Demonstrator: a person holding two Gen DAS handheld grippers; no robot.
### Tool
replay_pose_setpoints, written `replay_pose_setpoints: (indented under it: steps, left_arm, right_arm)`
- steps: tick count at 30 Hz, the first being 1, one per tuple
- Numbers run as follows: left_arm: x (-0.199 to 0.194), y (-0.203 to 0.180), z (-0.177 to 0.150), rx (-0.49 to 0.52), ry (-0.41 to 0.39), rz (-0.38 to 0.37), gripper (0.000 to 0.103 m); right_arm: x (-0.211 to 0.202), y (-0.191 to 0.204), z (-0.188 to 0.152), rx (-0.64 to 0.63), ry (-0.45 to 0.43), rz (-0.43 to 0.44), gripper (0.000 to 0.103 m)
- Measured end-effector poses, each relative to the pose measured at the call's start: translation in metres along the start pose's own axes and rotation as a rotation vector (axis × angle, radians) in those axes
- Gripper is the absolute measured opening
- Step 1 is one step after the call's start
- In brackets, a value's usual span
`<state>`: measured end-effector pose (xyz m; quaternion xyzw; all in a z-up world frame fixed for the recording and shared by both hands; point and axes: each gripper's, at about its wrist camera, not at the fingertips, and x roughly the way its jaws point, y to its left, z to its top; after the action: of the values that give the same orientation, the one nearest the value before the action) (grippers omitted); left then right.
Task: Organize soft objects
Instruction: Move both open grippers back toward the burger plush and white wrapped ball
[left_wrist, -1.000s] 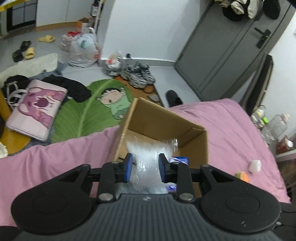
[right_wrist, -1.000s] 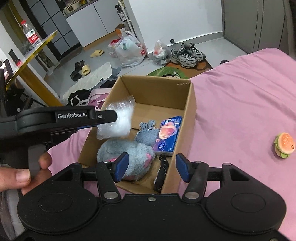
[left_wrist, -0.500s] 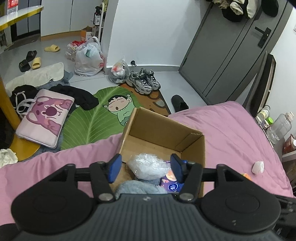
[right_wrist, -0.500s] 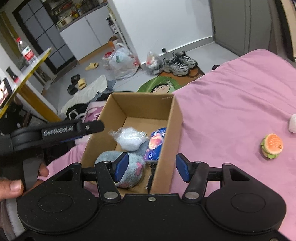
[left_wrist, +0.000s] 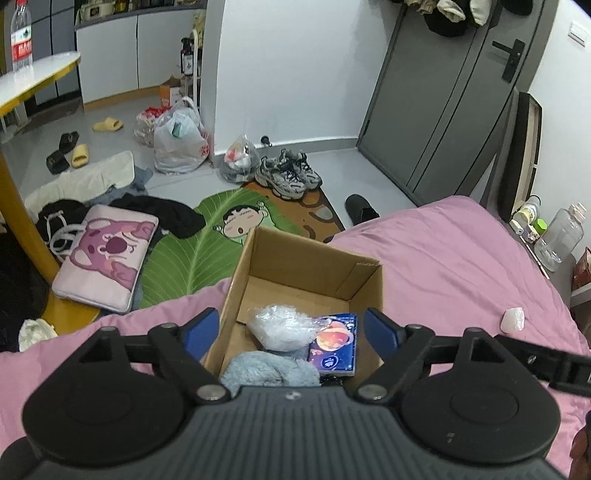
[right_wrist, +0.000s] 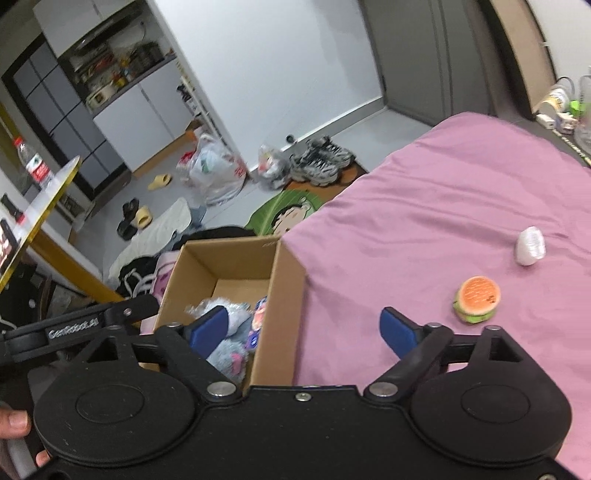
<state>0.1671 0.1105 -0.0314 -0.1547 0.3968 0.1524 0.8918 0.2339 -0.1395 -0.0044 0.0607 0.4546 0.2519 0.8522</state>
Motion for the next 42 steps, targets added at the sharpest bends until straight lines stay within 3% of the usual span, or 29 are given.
replay_pose_setpoints:
  steps: [7,20,42]
  left_arm:
    - [-0.013,-0.023,-0.001,0.046,-0.016,0.01,0.085]
    - [-0.016,-0.064,-0.008,0.077,-0.021,-0.014,0.085]
    - [0.037,-0.15,-0.035,0.148,0.047,-0.049,0.085]
  right_arm:
    - [-0.017,-0.033,0.005,0.069,-0.047,-0.011,0.103]
    - [-0.036,-0.081,0.01,0.169,-0.088,-0.03,0.103]
    - [-0.048,-0.191,0.01,0.387,-0.147,-0.12,0.103]
